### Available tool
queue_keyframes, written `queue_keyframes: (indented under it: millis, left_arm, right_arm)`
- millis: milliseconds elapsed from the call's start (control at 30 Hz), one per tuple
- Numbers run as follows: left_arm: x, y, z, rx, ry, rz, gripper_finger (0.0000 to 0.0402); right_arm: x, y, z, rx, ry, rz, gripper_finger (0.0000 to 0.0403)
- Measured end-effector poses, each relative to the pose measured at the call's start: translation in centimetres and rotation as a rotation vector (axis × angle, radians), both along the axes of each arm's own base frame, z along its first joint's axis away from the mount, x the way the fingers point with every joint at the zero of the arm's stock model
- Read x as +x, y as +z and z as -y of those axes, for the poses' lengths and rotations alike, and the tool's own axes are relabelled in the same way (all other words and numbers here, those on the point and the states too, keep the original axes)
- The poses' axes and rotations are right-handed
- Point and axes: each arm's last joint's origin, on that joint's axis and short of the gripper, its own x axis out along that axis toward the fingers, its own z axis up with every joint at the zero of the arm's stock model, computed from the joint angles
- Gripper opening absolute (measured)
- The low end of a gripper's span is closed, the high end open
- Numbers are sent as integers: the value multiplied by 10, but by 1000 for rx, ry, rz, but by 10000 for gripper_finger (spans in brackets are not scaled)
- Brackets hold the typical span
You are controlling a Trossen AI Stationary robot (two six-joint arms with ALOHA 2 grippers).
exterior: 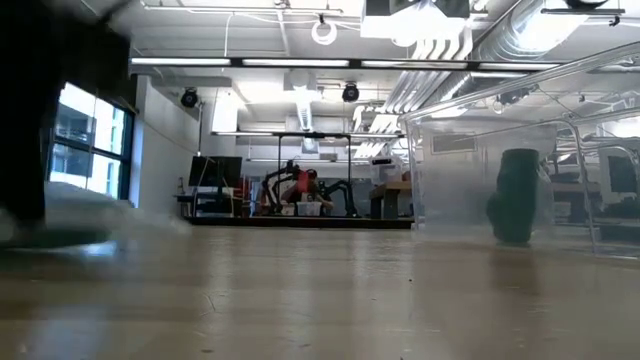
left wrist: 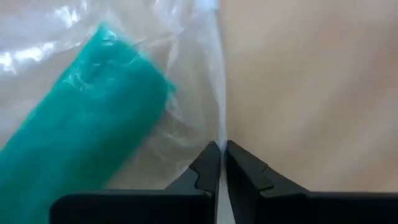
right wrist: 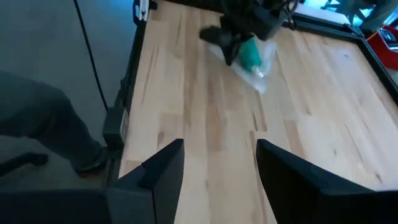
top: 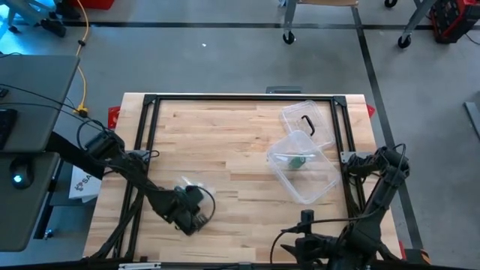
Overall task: Roll bandage
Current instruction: Put the packed blue bandage into the transparent bin
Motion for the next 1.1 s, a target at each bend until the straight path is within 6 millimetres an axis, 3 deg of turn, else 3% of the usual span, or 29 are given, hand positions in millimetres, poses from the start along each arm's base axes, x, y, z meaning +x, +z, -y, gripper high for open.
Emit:
queue_keyframes:
  millis: [133, 333, 533, 767, 933, 1100]
  left_arm:
    - [25, 40, 20, -42, -126, 133, 12]
    - [56, 85, 40, -101, -263, 406, 6]
    - [71, 94, 37, -97, -331, 532, 7]
    - [74, 95, 36, -110, -355, 532, 7]
    - [74, 95, 36, -104, -363, 534, 7]
    - [72, 96, 37, -39, -385, 546, 20]
  right_arm:
    - [15, 0, 6, -63, 73, -26, 192]
    - [59, -16, 5, -272, 321, -43, 192]
    - [102, -49, 11, -534, 363, -45, 192]
    - [131, -62, 44, -477, 268, -118, 180]
    - [146, -65, 65, -329, 306, -178, 123]
    - [148, -66, 71, -238, 286, -200, 17]
